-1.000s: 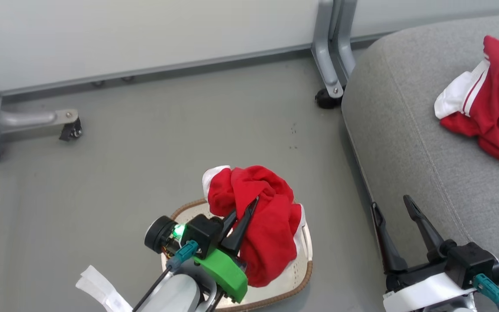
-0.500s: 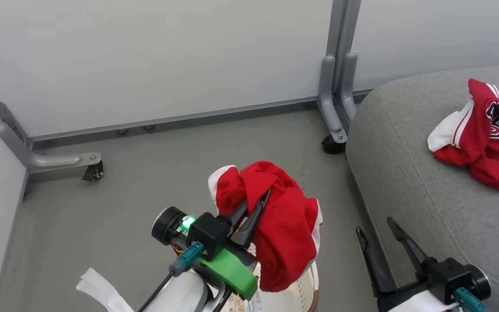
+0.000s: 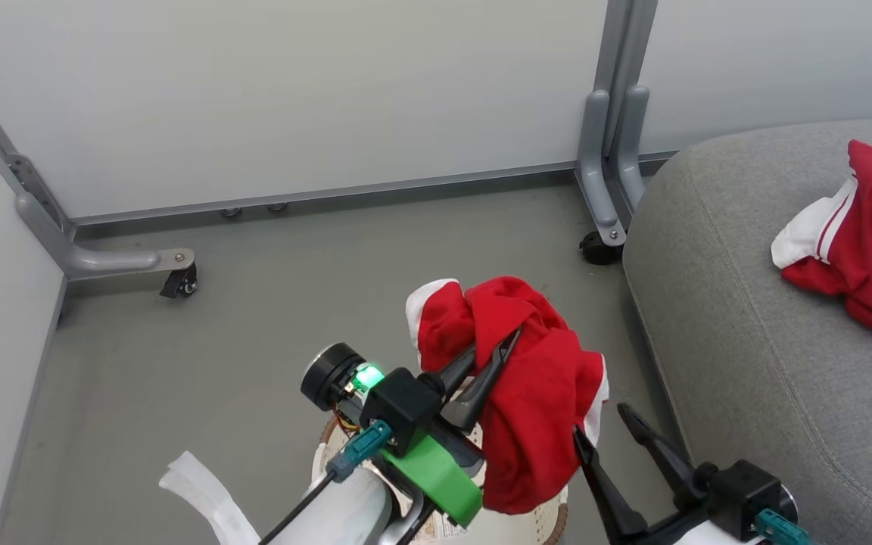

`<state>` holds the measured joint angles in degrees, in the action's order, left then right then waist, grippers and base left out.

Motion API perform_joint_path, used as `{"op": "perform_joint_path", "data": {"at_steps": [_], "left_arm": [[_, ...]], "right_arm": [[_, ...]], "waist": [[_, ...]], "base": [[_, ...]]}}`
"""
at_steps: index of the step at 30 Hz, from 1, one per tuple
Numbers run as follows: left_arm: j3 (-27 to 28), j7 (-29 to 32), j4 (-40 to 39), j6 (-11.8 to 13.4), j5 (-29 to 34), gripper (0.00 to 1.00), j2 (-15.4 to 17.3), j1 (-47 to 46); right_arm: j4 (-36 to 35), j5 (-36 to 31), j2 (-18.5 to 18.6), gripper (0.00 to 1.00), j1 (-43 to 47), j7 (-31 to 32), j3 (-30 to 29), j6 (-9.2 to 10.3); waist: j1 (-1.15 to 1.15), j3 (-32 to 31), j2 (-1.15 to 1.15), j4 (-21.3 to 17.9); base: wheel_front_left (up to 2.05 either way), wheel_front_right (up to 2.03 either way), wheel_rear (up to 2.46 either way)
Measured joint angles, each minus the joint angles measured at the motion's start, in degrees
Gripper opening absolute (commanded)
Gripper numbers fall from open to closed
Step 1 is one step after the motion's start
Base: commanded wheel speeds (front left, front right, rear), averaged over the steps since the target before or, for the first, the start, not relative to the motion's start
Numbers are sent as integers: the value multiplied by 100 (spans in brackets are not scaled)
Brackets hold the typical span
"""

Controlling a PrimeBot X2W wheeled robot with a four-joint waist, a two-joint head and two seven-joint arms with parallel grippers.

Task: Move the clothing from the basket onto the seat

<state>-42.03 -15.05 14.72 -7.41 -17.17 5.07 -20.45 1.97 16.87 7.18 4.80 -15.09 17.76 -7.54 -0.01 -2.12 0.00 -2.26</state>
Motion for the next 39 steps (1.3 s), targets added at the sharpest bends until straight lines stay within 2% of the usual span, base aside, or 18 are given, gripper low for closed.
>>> {"op": "perform_joint_path", "data": {"at_steps": [8,18,19,20,21,39], "left_arm": [[-482,0,-124,0,-115,0,-4,-180],[-861,0,-115,0,-254,0,14,-319],[-878,0,-110,0,-286,0,14,-326],[-884,0,-102,0,-292,0,14,-335],[-884,0,-97,0,-293,0,14,-342],[-803,0,119,0,-255,0,14,-341]], "right_arm": [[365,690,238,100,-260,0,547,1],[322,977,478,100,-479,0,1107,1],[322,977,497,72,-494,0,1136,1],[318,976,510,40,-509,0,1168,1],[310,975,522,0,-520,0,1202,0],[356,925,613,0,-450,0,1150,0]], "waist": [[0,76,0,97],[0,91,0,220],[0,85,0,226],[0,79,0,229],[0,75,0,230],[0,65,0,213]], "base": [[0,0,0],[0,0,0],[0,0,0],[0,0,0],[0,0,0],[0,0,0]]}}
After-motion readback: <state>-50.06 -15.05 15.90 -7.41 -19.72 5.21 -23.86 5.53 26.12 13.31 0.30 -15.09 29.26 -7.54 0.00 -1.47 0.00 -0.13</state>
